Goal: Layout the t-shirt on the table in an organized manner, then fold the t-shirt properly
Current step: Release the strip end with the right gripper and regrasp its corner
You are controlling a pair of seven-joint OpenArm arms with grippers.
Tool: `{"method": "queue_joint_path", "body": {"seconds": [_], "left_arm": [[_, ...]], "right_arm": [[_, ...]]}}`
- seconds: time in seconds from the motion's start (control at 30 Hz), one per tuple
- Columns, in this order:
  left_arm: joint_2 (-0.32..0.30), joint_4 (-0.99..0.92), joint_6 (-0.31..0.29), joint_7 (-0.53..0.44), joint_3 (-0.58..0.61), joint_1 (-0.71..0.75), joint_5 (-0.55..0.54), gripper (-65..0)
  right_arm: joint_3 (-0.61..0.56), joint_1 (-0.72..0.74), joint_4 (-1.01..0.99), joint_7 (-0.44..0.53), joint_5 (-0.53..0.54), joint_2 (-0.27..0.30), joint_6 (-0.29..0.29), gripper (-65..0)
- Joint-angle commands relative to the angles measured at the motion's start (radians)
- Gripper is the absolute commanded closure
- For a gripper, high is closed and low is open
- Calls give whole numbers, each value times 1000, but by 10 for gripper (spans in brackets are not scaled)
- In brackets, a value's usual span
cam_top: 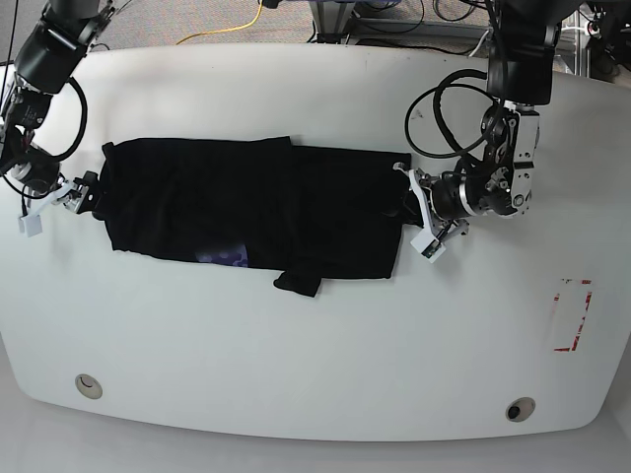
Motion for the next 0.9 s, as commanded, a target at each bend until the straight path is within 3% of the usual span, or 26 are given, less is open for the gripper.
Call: {"method": "queue_joint_path", "body": {"seconds": [0.0, 0.4, 0.87], "left_arm": [[-12, 0, 14, 54, 0, -2, 56, -125], [-12, 2, 14, 56, 2, -2, 56, -125], [-29, 103, 14, 79, 5, 44, 59, -125]], "right_arm": [[-4, 16, -22, 52, 24, 42, 6, -650], [-113, 14, -141, 139, 24, 66, 6, -650], [-202, 22, -140, 147, 24, -34, 6, -650]]}}
